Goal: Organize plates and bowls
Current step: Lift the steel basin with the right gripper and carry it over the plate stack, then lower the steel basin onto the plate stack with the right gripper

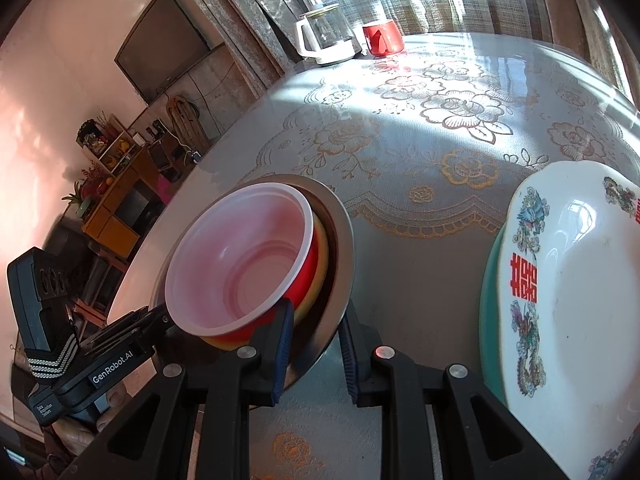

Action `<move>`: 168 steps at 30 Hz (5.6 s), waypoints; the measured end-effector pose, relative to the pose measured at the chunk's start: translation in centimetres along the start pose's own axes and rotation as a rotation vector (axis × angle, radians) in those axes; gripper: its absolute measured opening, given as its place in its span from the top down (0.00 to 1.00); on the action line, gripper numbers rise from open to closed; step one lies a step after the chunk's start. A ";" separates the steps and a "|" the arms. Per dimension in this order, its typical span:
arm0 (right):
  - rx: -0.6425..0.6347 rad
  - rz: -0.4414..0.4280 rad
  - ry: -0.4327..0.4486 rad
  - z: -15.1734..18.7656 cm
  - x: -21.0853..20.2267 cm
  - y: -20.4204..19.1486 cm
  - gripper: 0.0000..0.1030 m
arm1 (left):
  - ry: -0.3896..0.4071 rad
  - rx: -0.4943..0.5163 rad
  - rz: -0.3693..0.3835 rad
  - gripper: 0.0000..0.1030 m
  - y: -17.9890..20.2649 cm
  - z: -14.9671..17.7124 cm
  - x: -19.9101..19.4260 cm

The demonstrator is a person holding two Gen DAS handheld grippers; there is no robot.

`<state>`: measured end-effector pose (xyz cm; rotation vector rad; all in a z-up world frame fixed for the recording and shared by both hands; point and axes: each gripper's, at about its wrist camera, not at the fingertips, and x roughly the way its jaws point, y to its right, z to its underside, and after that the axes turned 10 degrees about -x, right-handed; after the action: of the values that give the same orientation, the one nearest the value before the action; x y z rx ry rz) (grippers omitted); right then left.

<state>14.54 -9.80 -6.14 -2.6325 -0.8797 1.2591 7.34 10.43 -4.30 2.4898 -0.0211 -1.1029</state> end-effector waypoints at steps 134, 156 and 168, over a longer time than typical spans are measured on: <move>0.345 0.293 0.241 7.4 -14.8 14.7 0.78 | -0.175 0.410 0.239 0.76 23.0 3.1 5.9; 0.380 0.307 0.262 8.1 -15.7 15.0 0.76 | -0.037 0.384 0.193 0.64 21.9 2.9 2.6; 0.312 0.349 0.354 6.3 -17.5 13.2 0.76 | -0.042 0.384 0.207 0.64 23.0 2.7 3.0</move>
<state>7.34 -31.16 -2.47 -2.6910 -0.1604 0.8491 10.93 -12.14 0.61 2.7139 -0.5372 -1.1486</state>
